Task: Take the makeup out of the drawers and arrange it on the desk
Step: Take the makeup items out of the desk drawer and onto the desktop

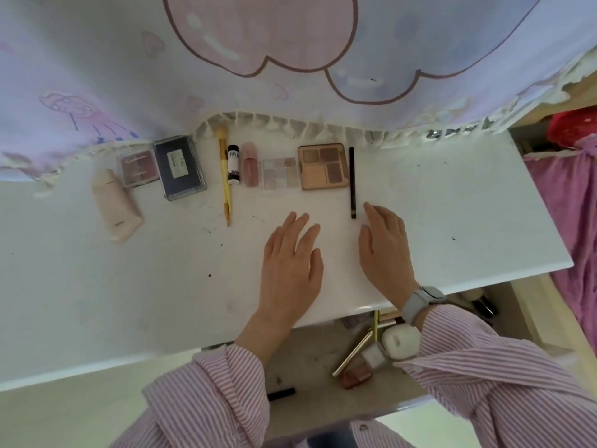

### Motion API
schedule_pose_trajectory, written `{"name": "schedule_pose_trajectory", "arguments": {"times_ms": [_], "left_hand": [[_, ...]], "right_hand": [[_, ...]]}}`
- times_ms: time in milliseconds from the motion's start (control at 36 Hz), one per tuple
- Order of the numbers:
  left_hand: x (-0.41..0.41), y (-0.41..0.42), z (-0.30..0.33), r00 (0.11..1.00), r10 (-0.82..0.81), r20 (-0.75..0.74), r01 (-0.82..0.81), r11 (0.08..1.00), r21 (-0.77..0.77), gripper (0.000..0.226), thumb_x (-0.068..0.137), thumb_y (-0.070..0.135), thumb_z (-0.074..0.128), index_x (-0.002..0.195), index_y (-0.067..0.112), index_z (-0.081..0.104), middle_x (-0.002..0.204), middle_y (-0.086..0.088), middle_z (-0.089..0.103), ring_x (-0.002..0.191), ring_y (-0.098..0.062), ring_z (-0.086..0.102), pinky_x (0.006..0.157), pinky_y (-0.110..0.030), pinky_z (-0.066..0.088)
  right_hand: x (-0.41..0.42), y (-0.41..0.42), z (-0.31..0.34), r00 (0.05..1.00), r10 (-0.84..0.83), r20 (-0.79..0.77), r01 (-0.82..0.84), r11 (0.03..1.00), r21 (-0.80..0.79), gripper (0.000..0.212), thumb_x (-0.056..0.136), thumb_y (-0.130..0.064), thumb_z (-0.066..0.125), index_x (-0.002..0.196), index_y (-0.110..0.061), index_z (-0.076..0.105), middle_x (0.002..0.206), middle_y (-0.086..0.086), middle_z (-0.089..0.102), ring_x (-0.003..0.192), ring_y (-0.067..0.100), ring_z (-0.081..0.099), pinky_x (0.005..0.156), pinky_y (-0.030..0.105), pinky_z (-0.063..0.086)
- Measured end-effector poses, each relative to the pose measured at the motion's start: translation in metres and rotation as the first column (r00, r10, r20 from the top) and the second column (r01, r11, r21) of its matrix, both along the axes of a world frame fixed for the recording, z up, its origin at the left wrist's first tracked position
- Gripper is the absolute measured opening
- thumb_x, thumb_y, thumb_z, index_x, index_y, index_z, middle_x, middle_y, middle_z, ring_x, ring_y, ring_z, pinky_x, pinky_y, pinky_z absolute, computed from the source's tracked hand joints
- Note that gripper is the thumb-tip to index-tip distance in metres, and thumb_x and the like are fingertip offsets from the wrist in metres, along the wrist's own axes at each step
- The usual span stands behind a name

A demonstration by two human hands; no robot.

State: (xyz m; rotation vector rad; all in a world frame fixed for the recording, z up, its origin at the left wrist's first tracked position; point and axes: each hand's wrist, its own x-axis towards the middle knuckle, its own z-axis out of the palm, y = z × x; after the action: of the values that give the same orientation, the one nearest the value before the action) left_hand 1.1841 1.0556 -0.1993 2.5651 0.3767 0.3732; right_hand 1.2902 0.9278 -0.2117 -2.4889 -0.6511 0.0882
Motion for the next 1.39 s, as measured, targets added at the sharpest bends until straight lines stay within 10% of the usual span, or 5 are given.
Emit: {"name": "schedule_pose_trajectory", "arguments": {"times_ms": [194, 361, 694, 1056, 1389], "left_hand": [[-0.106, -0.040, -0.011, 0.987, -0.163, -0.001, 0.162, 0.981, -0.109, 0.020, 0.093, 0.020, 0.043, 0.108, 0.017, 0.054, 0.101, -0.003, 0.065, 0.095, -0.011, 0.054, 0.083, -0.023, 0.047], [-0.168, -0.032, -0.046, 0.816, -0.127, -0.563, -0.011, 0.972, -0.236, 0.029, 0.093, 0.014, 0.050, 0.120, 0.019, 0.059, 0.116, 0.001, 0.061, 0.099, -0.015, 0.059, 0.082, -0.019, 0.040], [-0.176, -0.028, -0.102, 0.393, -0.296, -0.870, -0.087, 0.930, -0.356, 0.041, 0.096, 0.019, 0.042, 0.137, 0.020, 0.044, 0.139, -0.006, 0.046, 0.123, -0.023, 0.045, 0.104, -0.033, 0.037], [-0.171, -0.027, -0.100, 0.385, -0.368, -0.846, -0.118, 0.890, -0.441, 0.030, 0.096, 0.020, 0.044, 0.124, 0.013, 0.052, 0.127, -0.006, 0.055, 0.110, -0.021, 0.052, 0.094, -0.031, 0.042], [-0.177, -0.029, -0.072, 0.636, -0.232, -0.736, -0.068, 0.933, -0.352, 0.016, 0.097, 0.021, 0.044, 0.111, 0.017, 0.050, 0.114, 0.000, 0.053, 0.084, -0.016, 0.058, 0.073, -0.025, 0.049]], "right_hand": [[-0.078, -0.048, 0.005, 0.935, 0.354, 0.032, -0.355, 0.926, 0.131, 0.030, 0.087, -0.010, 0.039, 0.113, -0.006, 0.054, 0.104, 0.008, 0.054, 0.094, 0.020, 0.051, 0.081, 0.026, 0.044], [-0.118, -0.087, -0.039, 0.738, 0.574, -0.354, -0.673, 0.659, -0.335, 0.026, 0.075, -0.022, 0.048, 0.093, -0.021, 0.066, 0.088, -0.001, 0.065, 0.079, 0.020, 0.064, 0.063, 0.030, 0.052], [-0.110, -0.078, -0.074, 0.635, 0.475, -0.610, -0.766, 0.286, -0.575, 0.049, 0.089, -0.051, 0.038, 0.126, -0.021, 0.050, 0.135, 0.004, 0.044, 0.129, 0.024, 0.034, 0.104, 0.039, 0.026], [-0.112, -0.074, -0.070, 0.584, 0.363, -0.726, -0.812, 0.287, -0.509, 0.040, 0.090, -0.047, 0.041, 0.118, -0.021, 0.053, 0.122, 0.003, 0.056, 0.111, 0.023, 0.051, 0.098, 0.039, 0.029], [-0.118, -0.069, -0.057, 0.566, 0.274, -0.778, -0.814, 0.332, -0.476, 0.047, 0.091, -0.052, 0.038, 0.123, -0.020, 0.048, 0.123, 0.004, 0.056, 0.115, 0.025, 0.050, 0.102, 0.042, 0.028]]}}
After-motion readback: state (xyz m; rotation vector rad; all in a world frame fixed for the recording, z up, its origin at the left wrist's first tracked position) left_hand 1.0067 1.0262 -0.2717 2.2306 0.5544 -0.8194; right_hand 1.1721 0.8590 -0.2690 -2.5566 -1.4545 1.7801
